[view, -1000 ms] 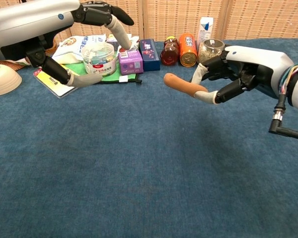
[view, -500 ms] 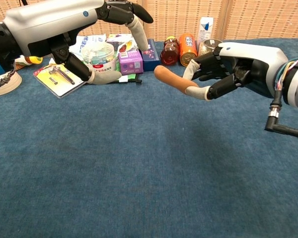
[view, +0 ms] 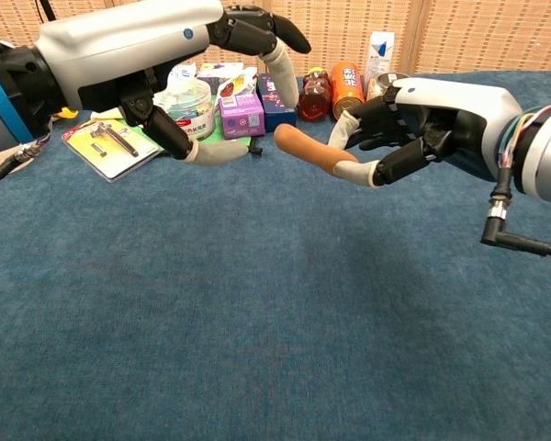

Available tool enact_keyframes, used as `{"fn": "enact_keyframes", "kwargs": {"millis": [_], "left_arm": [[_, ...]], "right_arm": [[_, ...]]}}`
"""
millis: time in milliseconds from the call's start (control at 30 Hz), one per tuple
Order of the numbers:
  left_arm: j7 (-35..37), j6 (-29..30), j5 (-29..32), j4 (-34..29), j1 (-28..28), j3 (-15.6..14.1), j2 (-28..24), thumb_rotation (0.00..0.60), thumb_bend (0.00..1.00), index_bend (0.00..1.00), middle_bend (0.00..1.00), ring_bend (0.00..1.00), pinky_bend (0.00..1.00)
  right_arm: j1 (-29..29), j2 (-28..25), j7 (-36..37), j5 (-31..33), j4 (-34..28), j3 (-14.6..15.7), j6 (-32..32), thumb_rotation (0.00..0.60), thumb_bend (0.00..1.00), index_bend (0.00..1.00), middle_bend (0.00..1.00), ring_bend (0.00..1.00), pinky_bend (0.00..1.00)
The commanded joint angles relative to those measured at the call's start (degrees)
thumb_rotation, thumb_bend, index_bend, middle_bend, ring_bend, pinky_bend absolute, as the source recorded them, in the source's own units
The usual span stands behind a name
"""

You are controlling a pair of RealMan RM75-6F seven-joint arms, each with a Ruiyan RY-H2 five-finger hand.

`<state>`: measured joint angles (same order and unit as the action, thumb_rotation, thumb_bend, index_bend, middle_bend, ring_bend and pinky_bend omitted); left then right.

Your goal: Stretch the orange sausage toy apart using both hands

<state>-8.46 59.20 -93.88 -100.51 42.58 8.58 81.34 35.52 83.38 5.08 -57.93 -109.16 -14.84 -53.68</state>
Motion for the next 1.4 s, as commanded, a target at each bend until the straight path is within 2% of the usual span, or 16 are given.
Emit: {"fn": "enact_keyframes", "kwargs": {"millis": [33, 233, 567, 900, 1400], "left_arm": [[-0.24, -0.03, 0.29, 0.01, 0.27, -0.13, 0.31, 0.6, 0.31, 0.35, 0.12, 0.02, 0.1], [-0.98, -0.02, 0.98, 0.5, 0.77, -0.32, 1.01, 0.6, 0.31, 0.36, 0.12, 0.02, 0.1], [-1.7, 0.11, 1.96, 0.81, 1.38, -0.62, 2.39, 0.6, 0.31, 0.43, 0.12, 0.03, 0.1], [-2.34, 0.41, 3.02, 1.75, 1.93, -0.59, 4.2, 0.6, 0.31, 0.44, 0.14, 0.03, 0.1], [-2.02, 1.79, 3.92, 2.36, 2.15, -0.5, 5.91, 0.6, 0.31, 0.54, 0.19, 0.07, 0.1]], "right_arm": [[0.26, 0.07, -0.2, 0.21, -0.08, -0.03, 0.03, 0.6, 0.55, 0.69, 0.32, 0.16, 0.07], [0.67, 0.09, -0.45, 0.52, -0.28, 0.07, 0.05, 0.6, 0.55, 0.69, 0.32, 0.16, 0.07], [0.95, 0.18, -0.71, 0.66, -0.29, 0.43, -0.23, 0.6, 0.55, 0.7, 0.32, 0.17, 0.07], [1.37, 0.46, -0.73, 1.06, -0.09, 0.67, 0.0, 0.6, 0.55, 0.7, 0.33, 0.17, 0.07], [1.31, 0.63, -0.84, 1.29, -0.27, 0.92, -0.87, 0.6, 0.55, 0.7, 0.32, 0.17, 0.08]]}}
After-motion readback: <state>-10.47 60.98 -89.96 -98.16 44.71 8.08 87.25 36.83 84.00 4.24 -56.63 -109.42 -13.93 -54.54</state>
